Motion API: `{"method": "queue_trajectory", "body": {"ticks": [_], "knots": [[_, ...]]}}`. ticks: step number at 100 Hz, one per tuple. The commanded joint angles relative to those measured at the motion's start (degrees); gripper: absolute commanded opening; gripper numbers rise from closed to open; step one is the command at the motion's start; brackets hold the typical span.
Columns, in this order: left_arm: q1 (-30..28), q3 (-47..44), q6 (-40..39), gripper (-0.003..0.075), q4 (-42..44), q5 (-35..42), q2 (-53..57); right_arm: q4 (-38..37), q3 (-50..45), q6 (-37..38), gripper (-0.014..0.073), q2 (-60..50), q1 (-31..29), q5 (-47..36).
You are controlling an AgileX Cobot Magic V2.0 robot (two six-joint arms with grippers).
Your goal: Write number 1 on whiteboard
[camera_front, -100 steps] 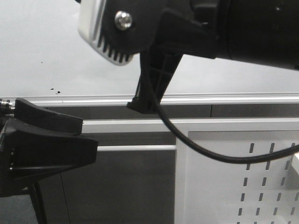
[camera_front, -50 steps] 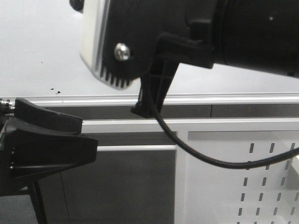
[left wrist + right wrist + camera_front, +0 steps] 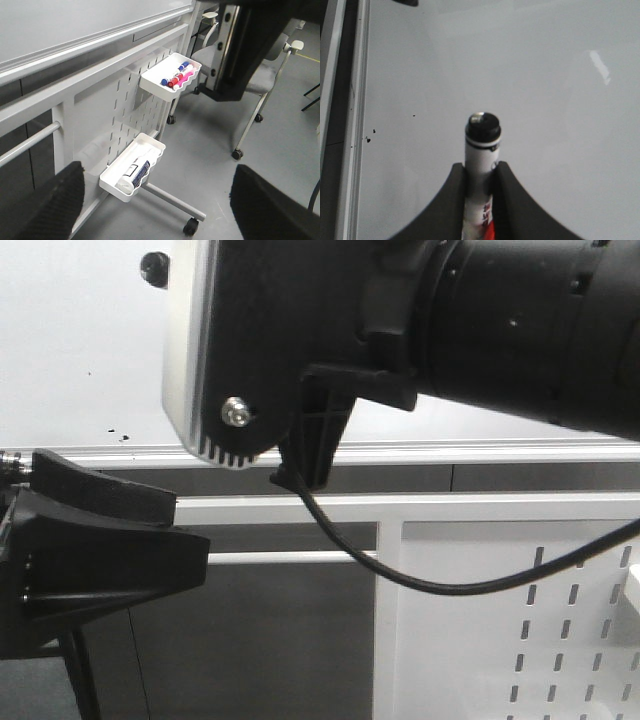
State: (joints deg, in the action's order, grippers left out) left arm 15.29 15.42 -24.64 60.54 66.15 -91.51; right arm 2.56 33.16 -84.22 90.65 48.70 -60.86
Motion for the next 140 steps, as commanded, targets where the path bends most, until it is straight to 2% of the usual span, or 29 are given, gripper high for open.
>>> {"method": "queue_trajectory", "body": {"ticks": [1,26,41,59,80,96,140], "knots": [[-0.10,0.50,-0.12,0.0545,-1.84,11.12,1.78,-0.83,1.72,-2.32,-0.0070,-1.62,-0.37,-4.90],[-0.10,0.50,-0.12,0.0545,-1.97,11.12,1.78,-0.73,1.72,-4.84,-0.0070,-1.62,-0.46,-4.78],[-0.10,0.50,-0.12,0.0545,-2.91,11.12,1.78,-0.83,1.72,-4.84,-0.0070,-1.62,-3.41,-4.44],[-0.10,0.50,-0.12,0.0545,-3.31,11.12,1.78,-4.02,1.72,-4.84,-0.0070,-1.62,-6.43,-4.46],[-0.10,0.50,-0.12,0.0545,-4.45,11.12,1.78,-5.86,1.80,-3.76,-0.0070,-1.62,-6.48,-4.09],[-0.10,0.50,-0.12,0.0545,-4.45,11.12,1.78,-5.76,3.62,-3.11,-0.0070,-1.41,-6.48,0.02],[-0.10,0.50,-0.12,0.0545,-4.45,11.12,1.78,-5.14,5.20,-1.12,-0.0070,6.28,-8.41,-4.91]]}}
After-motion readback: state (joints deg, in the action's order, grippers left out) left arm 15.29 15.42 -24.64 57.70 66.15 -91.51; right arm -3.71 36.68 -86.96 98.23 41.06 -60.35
